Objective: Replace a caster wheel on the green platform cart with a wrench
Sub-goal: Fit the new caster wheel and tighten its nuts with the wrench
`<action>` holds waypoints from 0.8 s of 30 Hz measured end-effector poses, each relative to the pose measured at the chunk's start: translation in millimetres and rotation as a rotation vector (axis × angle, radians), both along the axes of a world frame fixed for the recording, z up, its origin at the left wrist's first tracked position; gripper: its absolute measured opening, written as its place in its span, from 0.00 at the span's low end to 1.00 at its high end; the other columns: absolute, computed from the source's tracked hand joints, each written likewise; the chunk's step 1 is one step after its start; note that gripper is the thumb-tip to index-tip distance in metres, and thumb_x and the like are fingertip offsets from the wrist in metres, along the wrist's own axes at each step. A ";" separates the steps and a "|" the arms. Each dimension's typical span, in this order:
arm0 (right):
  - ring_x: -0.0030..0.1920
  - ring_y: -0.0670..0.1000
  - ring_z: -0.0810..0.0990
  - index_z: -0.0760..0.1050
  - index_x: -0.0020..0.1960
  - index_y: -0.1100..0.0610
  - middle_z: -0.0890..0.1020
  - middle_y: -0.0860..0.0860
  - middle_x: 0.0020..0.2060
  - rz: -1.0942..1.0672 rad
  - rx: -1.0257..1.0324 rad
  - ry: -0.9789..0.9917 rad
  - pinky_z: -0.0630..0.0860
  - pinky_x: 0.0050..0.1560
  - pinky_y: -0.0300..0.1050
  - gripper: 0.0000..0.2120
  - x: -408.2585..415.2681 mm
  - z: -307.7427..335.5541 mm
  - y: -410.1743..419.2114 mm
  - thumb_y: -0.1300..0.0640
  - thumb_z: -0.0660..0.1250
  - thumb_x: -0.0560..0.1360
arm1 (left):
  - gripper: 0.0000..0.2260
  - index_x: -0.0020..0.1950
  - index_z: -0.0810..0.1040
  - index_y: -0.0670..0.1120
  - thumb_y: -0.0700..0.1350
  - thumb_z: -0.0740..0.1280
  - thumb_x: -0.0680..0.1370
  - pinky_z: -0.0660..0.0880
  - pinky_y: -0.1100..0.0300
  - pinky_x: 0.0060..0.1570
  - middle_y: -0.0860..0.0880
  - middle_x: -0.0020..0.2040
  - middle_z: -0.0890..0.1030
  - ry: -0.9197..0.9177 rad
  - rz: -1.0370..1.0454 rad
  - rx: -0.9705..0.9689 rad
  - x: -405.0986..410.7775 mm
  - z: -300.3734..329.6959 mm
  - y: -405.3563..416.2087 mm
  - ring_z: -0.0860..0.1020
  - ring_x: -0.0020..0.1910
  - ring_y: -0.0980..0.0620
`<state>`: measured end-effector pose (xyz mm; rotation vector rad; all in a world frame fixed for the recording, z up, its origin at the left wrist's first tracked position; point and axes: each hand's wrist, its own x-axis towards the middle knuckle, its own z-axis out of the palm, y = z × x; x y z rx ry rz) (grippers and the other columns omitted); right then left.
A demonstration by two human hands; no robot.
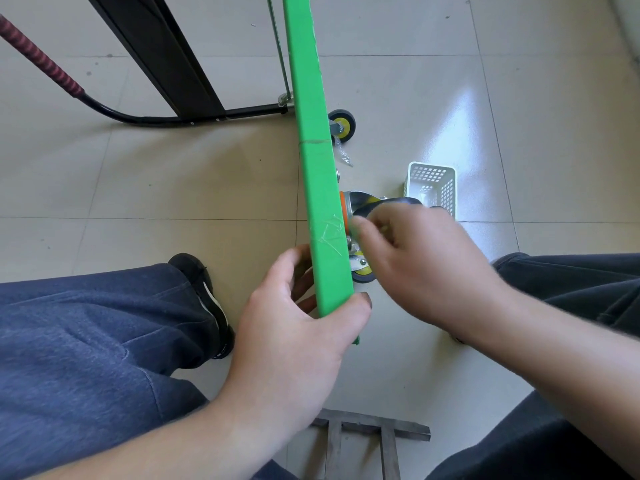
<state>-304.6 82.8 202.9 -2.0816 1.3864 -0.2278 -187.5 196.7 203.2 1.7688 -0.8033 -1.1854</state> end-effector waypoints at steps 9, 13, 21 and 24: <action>0.41 0.63 0.79 0.74 0.47 0.57 0.81 0.56 0.37 -0.310 -0.087 0.106 0.78 0.41 0.53 0.16 -51.2 -67.7 -83.8 0.49 0.53 0.81 | 0.19 0.59 0.75 0.55 0.40 0.76 0.74 0.78 0.69 0.38 0.61 0.50 0.86 0.089 0.032 0.022 -3.9 -5.0 0.7 0.84 0.45 0.60; 0.33 0.61 0.76 0.73 0.42 0.60 0.80 0.60 0.37 -0.287 0.099 0.325 0.69 0.31 0.45 0.14 -81.0 -130.6 -100.9 0.53 0.56 0.80 | 0.22 0.60 0.76 0.56 0.55 0.76 0.69 0.81 0.62 0.45 0.60 0.53 0.86 0.151 0.077 -0.010 -2.8 -7.5 -1.8 0.84 0.53 0.60; 0.37 0.59 0.80 0.72 0.46 0.57 0.83 0.57 0.34 -0.203 0.223 0.543 0.78 0.37 0.49 0.15 -112.7 -205.7 -100.7 0.49 0.53 0.81 | 0.19 0.58 0.79 0.53 0.61 0.69 0.72 0.78 0.41 0.60 0.52 0.53 0.87 0.221 0.197 -0.009 4.8 -14.5 -15.0 0.84 0.54 0.49; 0.35 0.57 0.75 0.70 0.41 0.58 0.80 0.58 0.38 -0.189 0.235 0.591 0.70 0.34 0.46 0.17 -118.1 -217.9 -104.1 0.49 0.54 0.82 | 0.16 0.61 0.80 0.53 0.57 0.66 0.76 0.78 0.44 0.59 0.51 0.55 0.86 0.231 0.175 -0.035 6.0 -14.2 -21.0 0.84 0.54 0.50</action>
